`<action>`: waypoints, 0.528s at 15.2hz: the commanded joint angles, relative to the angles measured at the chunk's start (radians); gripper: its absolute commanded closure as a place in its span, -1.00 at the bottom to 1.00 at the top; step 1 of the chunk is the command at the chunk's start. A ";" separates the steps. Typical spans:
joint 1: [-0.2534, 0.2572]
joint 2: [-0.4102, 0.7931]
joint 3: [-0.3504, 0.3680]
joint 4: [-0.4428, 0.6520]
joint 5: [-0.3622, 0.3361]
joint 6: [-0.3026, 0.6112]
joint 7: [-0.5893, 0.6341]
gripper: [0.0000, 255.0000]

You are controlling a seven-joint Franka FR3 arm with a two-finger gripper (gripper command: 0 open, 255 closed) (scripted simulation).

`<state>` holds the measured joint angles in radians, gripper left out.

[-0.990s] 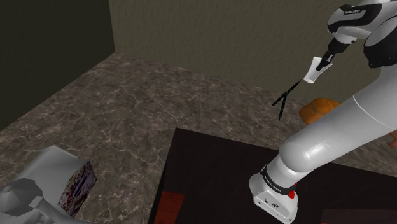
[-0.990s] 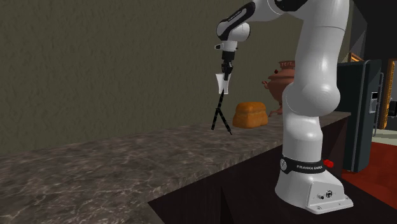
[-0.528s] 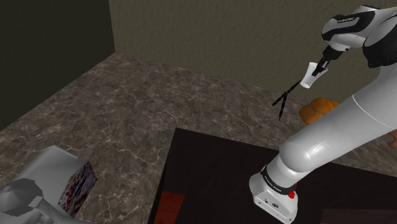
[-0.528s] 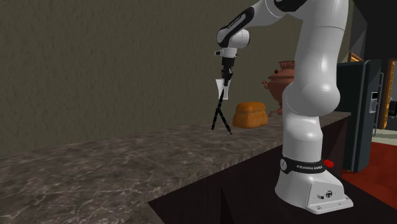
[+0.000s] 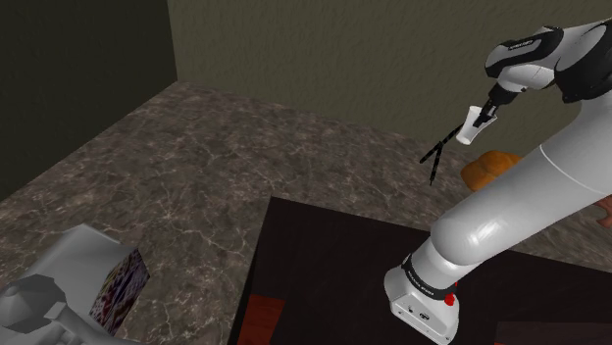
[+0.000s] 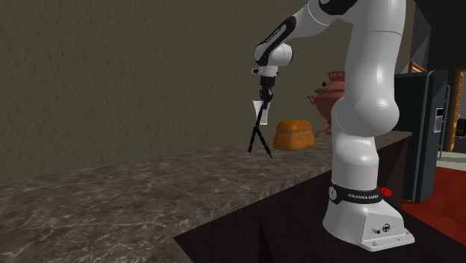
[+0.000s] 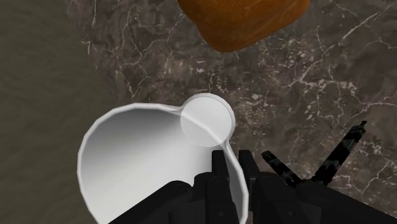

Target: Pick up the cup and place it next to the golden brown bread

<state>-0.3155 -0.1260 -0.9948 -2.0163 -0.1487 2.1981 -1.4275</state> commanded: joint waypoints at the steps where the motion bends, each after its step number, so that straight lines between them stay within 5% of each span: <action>1: 0.000 0.008 -0.006 -0.018 0.007 0.025 -0.005 1.00; 8: 0.006 0.057 -0.029 -0.085 0.055 0.121 -0.038 1.00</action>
<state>-0.3120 -0.0820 -1.0192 -2.0972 -0.1078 2.3062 -1.4560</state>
